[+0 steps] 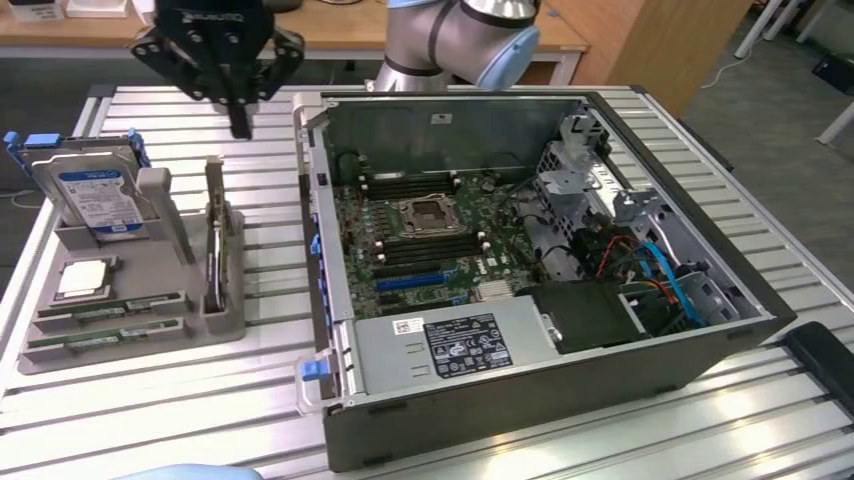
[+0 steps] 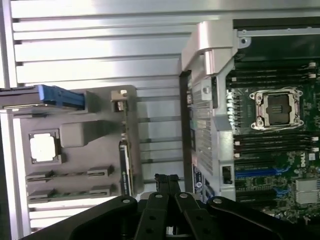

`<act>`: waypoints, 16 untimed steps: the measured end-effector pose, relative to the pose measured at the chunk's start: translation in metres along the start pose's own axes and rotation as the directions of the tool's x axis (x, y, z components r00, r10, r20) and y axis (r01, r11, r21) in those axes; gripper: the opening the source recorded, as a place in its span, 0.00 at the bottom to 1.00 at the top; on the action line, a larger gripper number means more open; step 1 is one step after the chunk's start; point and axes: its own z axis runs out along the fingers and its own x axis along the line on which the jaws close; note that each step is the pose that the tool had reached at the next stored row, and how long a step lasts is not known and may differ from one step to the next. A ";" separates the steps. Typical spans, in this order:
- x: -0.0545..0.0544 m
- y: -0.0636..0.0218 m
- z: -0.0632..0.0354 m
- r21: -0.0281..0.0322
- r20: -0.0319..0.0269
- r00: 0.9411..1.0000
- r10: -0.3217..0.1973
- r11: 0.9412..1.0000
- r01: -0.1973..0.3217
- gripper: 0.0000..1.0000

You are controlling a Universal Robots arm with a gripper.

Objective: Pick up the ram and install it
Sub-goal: 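Reach for the ram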

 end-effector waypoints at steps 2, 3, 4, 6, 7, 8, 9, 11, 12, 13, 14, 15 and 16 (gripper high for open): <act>0.009 -0.0005 -0.0002 0.000 0.000 1.000 0.000 1.000 0.000 0.10; 0.013 -0.0008 -0.0003 0.000 0.000 1.000 0.000 1.000 0.000 0.10; 0.018 -0.0010 -0.0005 0.000 0.000 1.000 0.000 1.000 0.000 0.10; 0.027 -0.0015 -0.0007 0.000 0.000 1.000 0.000 1.000 0.000 0.10; 0.032 -0.0018 -0.0008 0.000 0.000 1.000 0.000 1.000 0.000 0.10; 0.036 -0.0020 -0.0009 0.000 0.000 1.000 0.000 1.000 0.000 0.10; 0.041 -0.0022 -0.0010 0.000 0.000 1.000 0.000 1.000 0.000 0.10; 0.050 -0.0026 -0.0012 0.000 0.000 1.000 0.000 1.000 0.000 0.10; 0.054 -0.0029 -0.0014 0.000 0.000 1.000 0.000 1.000 0.000 0.10; 0.059 -0.0032 -0.0015 0.000 0.000 1.000 0.000 1.000 0.000 0.10; 0.064 -0.0034 -0.0017 0.000 0.000 1.000 0.000 1.000 0.000 0.10; 0.068 -0.0036 -0.0017 0.000 0.000 1.000 0.000 1.000 0.000 0.10; 0.073 -0.0038 -0.0018 0.000 0.000 1.000 0.000 1.000 0.000 0.10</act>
